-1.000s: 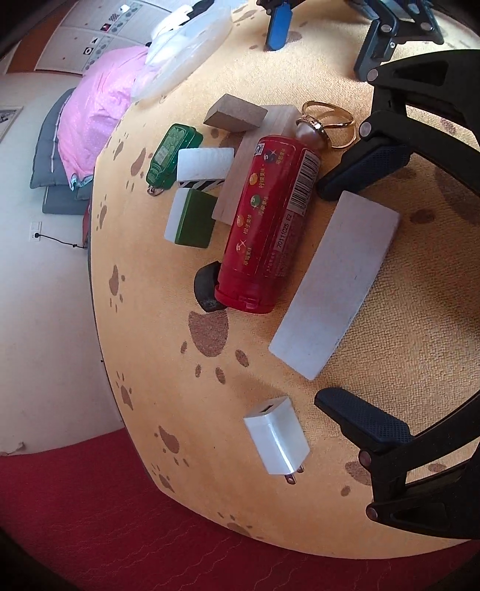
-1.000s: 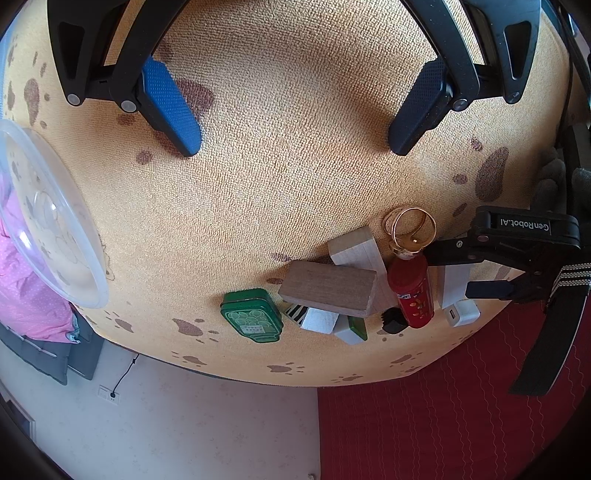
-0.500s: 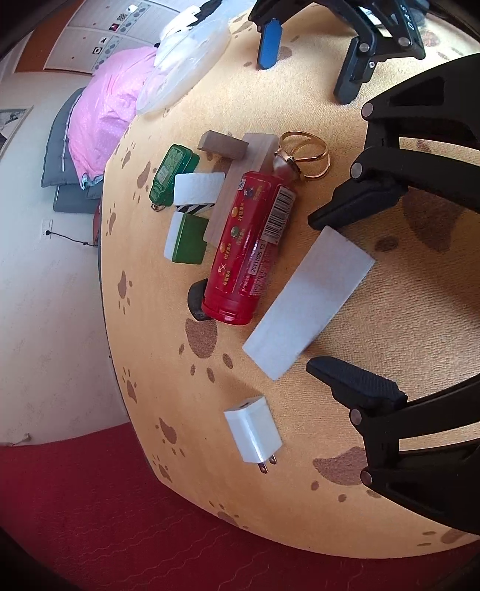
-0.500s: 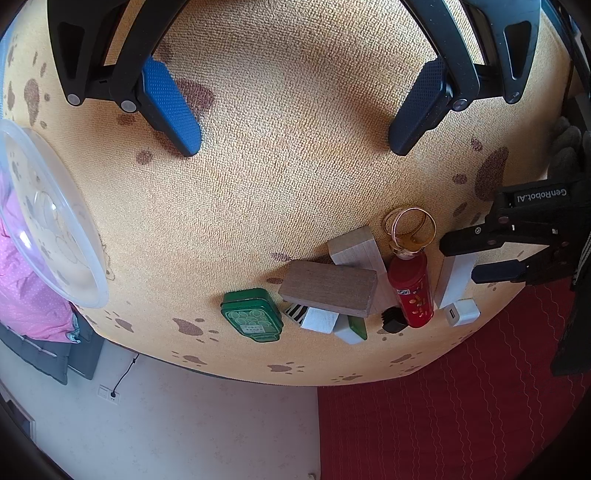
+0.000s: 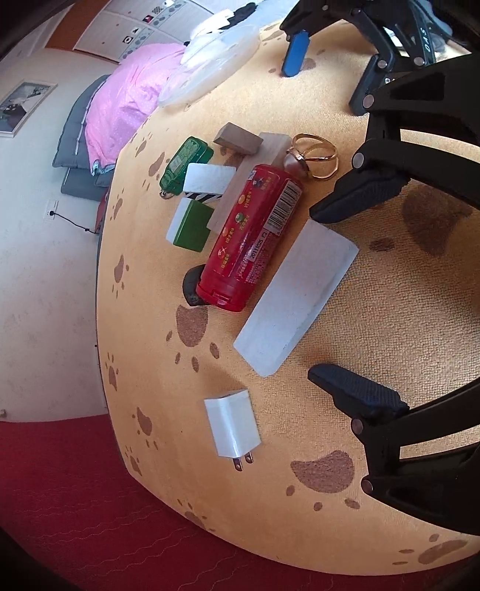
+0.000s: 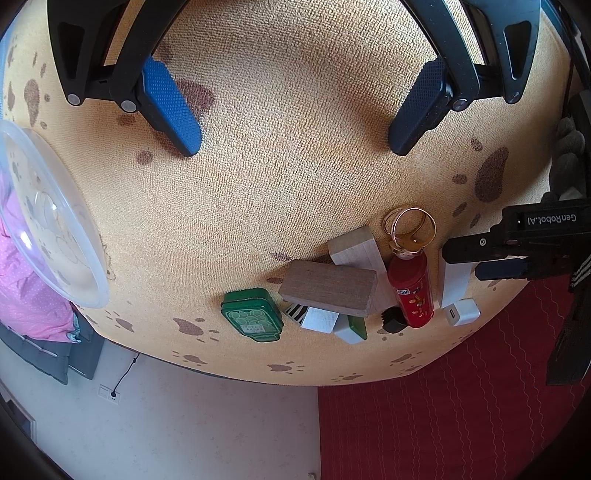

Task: Organize rigid objects
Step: 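Grasp the white bar with the left tool while the right tool grasps the gold rings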

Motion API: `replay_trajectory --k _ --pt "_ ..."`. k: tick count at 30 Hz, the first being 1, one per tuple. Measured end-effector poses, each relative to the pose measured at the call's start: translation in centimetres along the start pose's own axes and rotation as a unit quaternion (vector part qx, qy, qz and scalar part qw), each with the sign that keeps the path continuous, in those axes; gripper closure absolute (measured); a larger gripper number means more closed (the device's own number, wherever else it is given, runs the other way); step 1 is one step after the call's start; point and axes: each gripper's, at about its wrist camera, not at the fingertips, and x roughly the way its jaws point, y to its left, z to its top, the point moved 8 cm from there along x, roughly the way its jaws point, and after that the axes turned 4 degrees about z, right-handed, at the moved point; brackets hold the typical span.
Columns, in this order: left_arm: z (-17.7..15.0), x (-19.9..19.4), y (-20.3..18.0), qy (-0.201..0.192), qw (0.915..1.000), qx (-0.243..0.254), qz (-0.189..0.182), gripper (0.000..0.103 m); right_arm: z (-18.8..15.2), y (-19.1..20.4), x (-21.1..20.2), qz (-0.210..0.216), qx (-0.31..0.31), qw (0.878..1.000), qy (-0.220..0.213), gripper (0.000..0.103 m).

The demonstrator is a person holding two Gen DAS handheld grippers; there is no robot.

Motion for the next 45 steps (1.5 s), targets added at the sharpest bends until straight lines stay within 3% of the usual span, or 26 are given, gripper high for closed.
replay_trajectory --k 6,13,18,21,25,31,35,45 --pt "0.4 0.4 0.2 0.009 0.9999 -0.006 0.006 0.018 0.0 0.1 0.0 0.000 0.000 1.000 0.000 0.000" --pt "1.7 0.4 0.3 0.002 0.9986 -0.052 0.007 0.018 0.0 0.0 0.0 0.000 0.000 1.000 0.000 0.000" --pt "1.9 1.4 1.5 0.016 0.9952 -0.091 0.033 0.018 0.0 0.0 0.0 0.000 0.000 1.000 0.000 0.000" --pt "1.6 1.2 2.0 0.014 0.9945 -0.095 0.042 0.027 0.0 0.0 0.0 0.000 0.000 1.000 0.000 0.000" --pt "1.3 0.2 1.8 0.010 0.9934 -0.114 -0.009 0.051 0.0 0.0 0.0 0.000 0.000 1.000 -0.001 0.000" --pt "0.6 -0.9 1.6 0.002 0.9904 -0.134 -0.034 0.063 0.0 0.0 0.0 0.000 0.000 1.000 -0.001 0.000" --pt "0.2 -1.5 2.0 -0.004 0.9871 -0.156 -0.037 0.063 0.0 0.0 0.0 0.000 0.000 1.000 -0.001 0.000" --pt "0.3 -0.1 1.0 0.003 0.9879 -0.153 -0.024 0.064 0.0 0.0 0.0 0.001 0.000 1.000 -0.001 0.000"
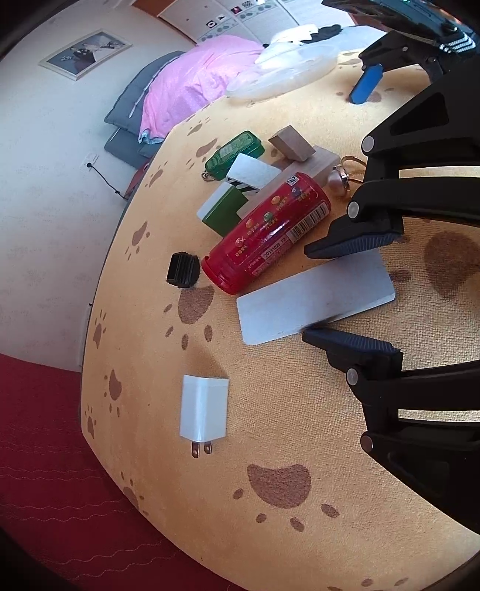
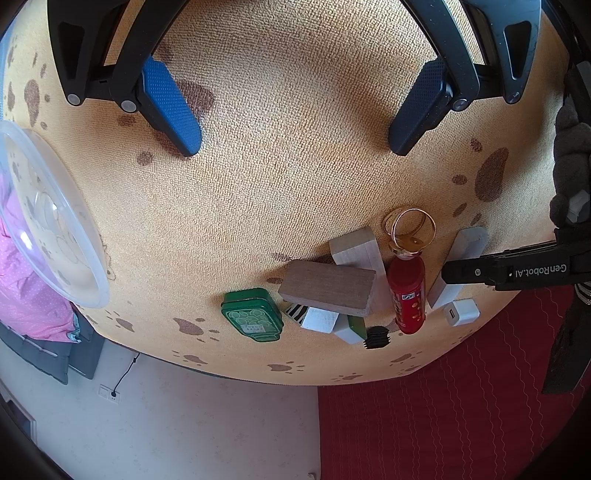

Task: Organize rigid objects
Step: 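Grasp the white bar with the left tool while the right tool grasps the gold rings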

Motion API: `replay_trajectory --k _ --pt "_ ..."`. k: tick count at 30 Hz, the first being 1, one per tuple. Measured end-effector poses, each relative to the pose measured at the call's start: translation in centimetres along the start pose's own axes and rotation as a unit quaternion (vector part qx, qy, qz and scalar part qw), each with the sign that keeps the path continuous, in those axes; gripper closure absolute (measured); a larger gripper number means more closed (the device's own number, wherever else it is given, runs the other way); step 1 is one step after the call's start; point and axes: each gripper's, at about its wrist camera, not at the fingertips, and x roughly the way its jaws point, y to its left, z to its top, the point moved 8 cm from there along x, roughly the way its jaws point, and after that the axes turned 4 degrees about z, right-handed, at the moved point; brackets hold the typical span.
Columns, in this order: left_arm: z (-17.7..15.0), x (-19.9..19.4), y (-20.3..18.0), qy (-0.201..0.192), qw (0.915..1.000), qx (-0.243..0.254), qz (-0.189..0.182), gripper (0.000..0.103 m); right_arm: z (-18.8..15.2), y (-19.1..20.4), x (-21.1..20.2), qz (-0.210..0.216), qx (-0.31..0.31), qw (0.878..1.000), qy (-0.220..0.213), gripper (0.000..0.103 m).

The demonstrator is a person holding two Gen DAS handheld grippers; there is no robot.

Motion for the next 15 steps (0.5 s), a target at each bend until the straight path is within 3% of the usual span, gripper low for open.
replay_trajectory --k 5,11,15 --pt "-0.3 -0.5 -0.1 -0.012 0.9999 -0.003 -0.001 0.068 0.1 0.0 -0.1 0.003 0.003 1.000 -0.003 0.000" --pt "-0.3 -2.8 -0.5 -0.067 0.9967 0.028 0.035 0.070 0.5 -0.4 -1.3 0.036 0.025 0.999 -0.031 0.000" --pt "-0.3 -4.3 0.2 -0.084 0.9951 0.031 0.042 0.071 0.9 0.4 -1.7 0.064 0.027 0.997 -0.037 0.009"
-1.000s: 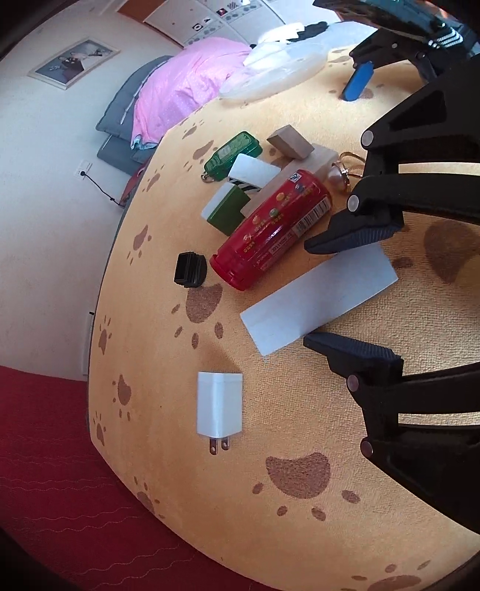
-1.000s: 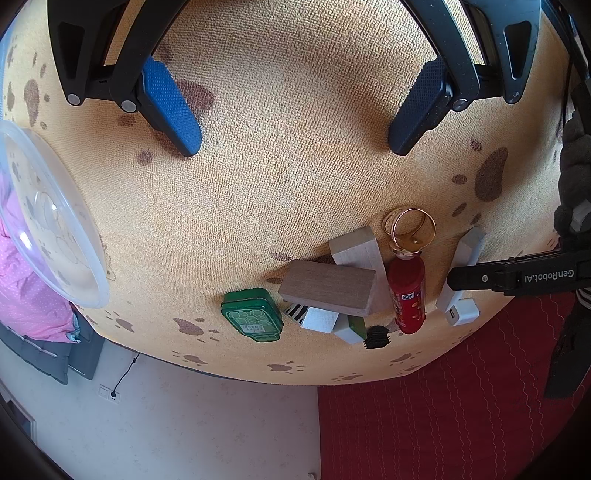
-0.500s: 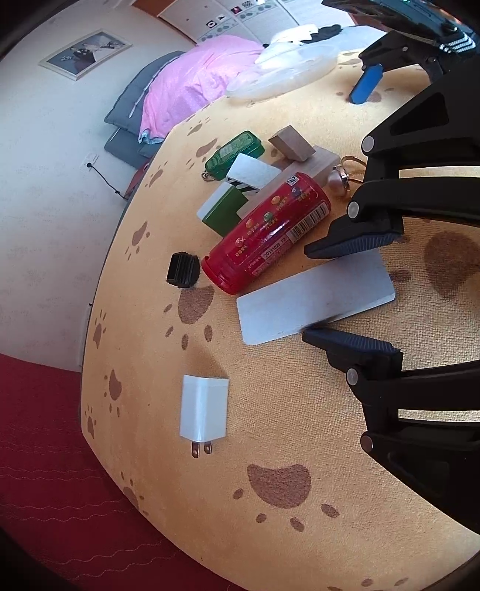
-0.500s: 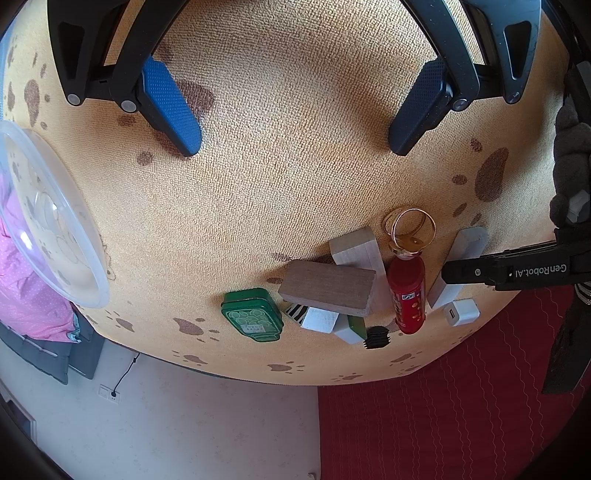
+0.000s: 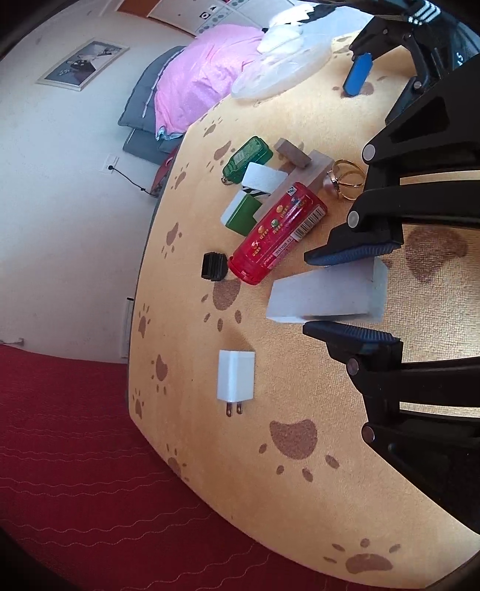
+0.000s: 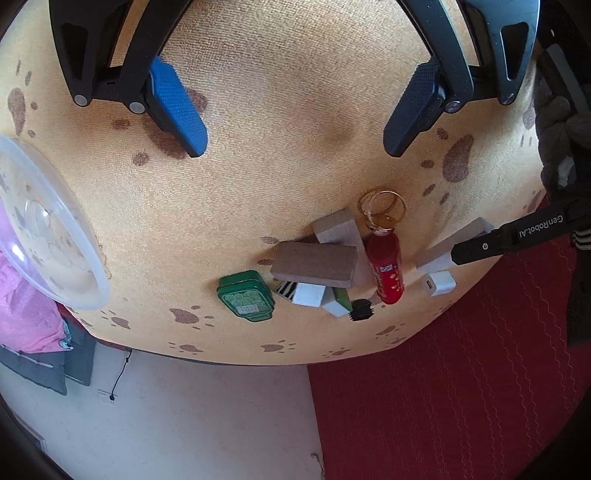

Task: Organize rigid objects
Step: 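Grasp the white bar with the left tool while the right tool grasps the gold rings, then drop the gold rings into the bowl with the right tool while the left lifts the bar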

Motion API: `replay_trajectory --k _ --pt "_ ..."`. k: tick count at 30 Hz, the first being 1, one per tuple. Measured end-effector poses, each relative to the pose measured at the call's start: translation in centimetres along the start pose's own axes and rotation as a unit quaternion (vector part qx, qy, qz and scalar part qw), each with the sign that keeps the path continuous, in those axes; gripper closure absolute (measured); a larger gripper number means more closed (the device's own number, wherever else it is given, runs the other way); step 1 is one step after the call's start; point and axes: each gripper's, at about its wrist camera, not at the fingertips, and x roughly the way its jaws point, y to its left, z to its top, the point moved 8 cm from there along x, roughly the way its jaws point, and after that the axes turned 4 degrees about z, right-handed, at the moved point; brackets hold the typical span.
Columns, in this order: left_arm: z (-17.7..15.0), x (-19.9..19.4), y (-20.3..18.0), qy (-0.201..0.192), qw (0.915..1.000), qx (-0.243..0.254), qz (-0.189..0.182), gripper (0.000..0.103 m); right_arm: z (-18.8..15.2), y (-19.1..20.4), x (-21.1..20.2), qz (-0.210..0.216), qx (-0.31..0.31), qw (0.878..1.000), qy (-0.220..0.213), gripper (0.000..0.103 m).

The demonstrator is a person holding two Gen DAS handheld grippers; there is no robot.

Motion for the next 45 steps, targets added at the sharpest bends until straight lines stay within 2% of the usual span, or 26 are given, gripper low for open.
replay_trajectory --k 2,9,12,14,16,21,24,36,40,44,45 --pt "0.0 -0.4 0.5 -0.003 1.0000 -0.002 0.001 0.080 0.2 1.1 0.2 0.020 -0.006 1.000 0.007 0.018" --pt "-0.9 -0.4 1.3 0.011 0.9997 -0.009 -0.021 0.079 1.1 4.4 2.3 0.043 -0.031 0.998 0.032 0.038" --pt "-1.3 -0.4 1.5 0.015 0.9994 -0.013 -0.028 0.071 1.5 5.2 3.5 0.044 -0.033 0.998 0.038 0.047" --pt "-1.4 -0.4 1.6 0.016 0.9992 -0.016 -0.032 0.054 1.9 5.5 4.0 0.038 -0.037 0.998 0.035 0.051" --pt "-1.6 -0.3 1.6 0.017 0.9992 -0.017 -0.033 0.048 2.2 5.7 4.3 0.033 -0.039 0.998 0.031 0.054" --pt "-2.2 0.3 1.4 0.028 0.9990 -0.010 -0.034 0.046 2.7 5.7 4.8 0.026 -0.037 0.999 0.026 0.056" --pt "-2.4 0.6 1.2 0.033 0.9991 -0.003 -0.027 0.046 2.7 5.6 4.9 0.009 -0.044 0.999 0.020 0.067" --pt "-2.4 2.1 -0.1 0.047 0.9987 0.016 -0.009 0.046 1.7 4.3 2.0 0.036 -0.006 0.999 0.003 0.069" --pt "-2.1 2.5 -0.5 0.043 0.9988 0.023 0.001 0.046 1.2 3.6 0.7 0.038 0.003 0.999 -0.004 0.070" --pt "-2.2 2.6 -0.5 0.035 0.9983 0.037 0.029 0.071 0.6 2.7 0.9 0.044 0.011 0.999 0.001 0.070" --pt "-2.1 2.6 -0.5 0.035 0.9983 0.036 0.031 0.072 0.6 2.7 0.8 0.047 0.012 0.999 0.002 0.070"
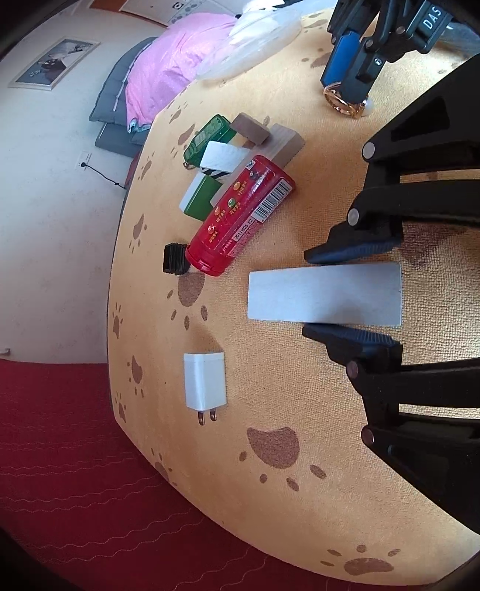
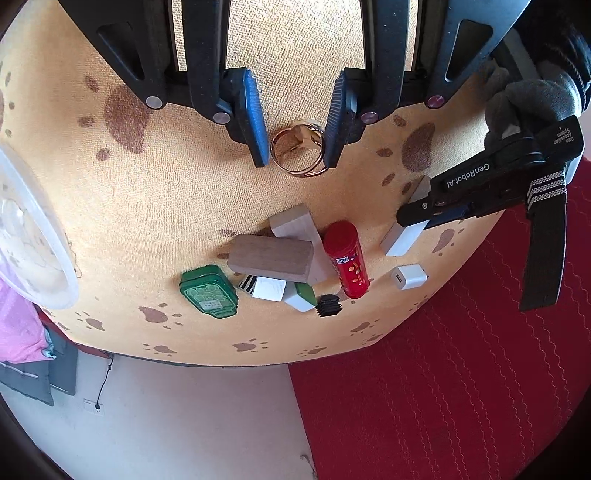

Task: Organize rigid objects
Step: 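Drop the gold rings into the bowl with the right tool while the left lifts the bar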

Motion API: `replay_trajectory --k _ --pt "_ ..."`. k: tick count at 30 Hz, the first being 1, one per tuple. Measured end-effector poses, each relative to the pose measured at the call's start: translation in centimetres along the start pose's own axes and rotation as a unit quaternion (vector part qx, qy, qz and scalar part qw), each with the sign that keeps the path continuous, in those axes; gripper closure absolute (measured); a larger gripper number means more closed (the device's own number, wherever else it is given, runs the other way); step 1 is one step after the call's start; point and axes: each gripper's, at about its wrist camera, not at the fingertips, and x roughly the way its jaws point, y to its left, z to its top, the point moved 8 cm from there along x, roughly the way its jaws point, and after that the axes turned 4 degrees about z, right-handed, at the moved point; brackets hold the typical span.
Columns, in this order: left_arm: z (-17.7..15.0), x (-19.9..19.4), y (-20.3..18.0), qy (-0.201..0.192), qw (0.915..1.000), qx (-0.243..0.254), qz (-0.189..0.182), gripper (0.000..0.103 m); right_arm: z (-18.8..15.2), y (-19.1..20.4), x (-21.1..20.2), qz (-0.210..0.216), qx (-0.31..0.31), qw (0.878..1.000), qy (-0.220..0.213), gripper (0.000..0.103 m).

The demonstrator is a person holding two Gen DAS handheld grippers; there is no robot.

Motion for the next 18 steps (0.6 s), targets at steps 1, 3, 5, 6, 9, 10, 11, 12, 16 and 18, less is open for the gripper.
replay_trajectory --k 1,3,5,6,9,10,11,12,16,18 --pt "0.0 -0.1 0.0 0.001 1.0000 -0.003 -0.002 0.072 0.0 0.0 0.0 0.001 -0.001 1.000 0.000 0.070" --pt "-0.1 -0.3 0.1 0.000 1.0000 -0.006 -0.003 0.072 -0.2 0.1 -0.1 0.004 -0.002 1.000 0.001 0.069" --pt "-0.1 -0.8 0.2 -0.005 1.0000 -0.007 -0.001 0.072 -0.4 0.0 -0.1 0.007 -0.003 1.000 0.004 0.064" --pt "-0.1 -1.1 0.1 -0.008 0.9999 -0.008 -0.002 0.072 -0.5 0.0 0.0 0.007 -0.003 1.000 0.005 0.063" --pt "0.1 -1.8 0.0 -0.016 0.9998 -0.009 -0.001 0.072 -0.5 0.0 0.1 0.009 -0.003 1.000 0.006 0.053" --pt "0.2 -2.1 0.1 -0.020 0.9998 -0.010 -0.001 0.073 -0.5 0.1 0.1 0.008 -0.005 1.000 0.005 0.051" --pt "0.3 -2.3 0.1 -0.022 0.9997 -0.012 -0.002 0.073 -0.4 0.2 0.1 0.008 -0.008 1.000 0.005 0.050" --pt "0.3 -2.5 0.1 -0.024 0.9996 -0.014 -0.003 0.073 -0.3 0.3 0.1 0.009 -0.010 1.000 0.004 0.049" --pt "0.5 -3.2 -0.2 -0.029 0.9994 -0.016 -0.012 0.073 -0.1 1.0 0.7 0.005 -0.032 0.999 0.008 0.045" --pt "0.4 -3.4 -0.7 -0.030 0.9994 -0.012 -0.016 0.073 0.1 0.9 1.4 -0.006 -0.042 0.999 0.010 0.045"
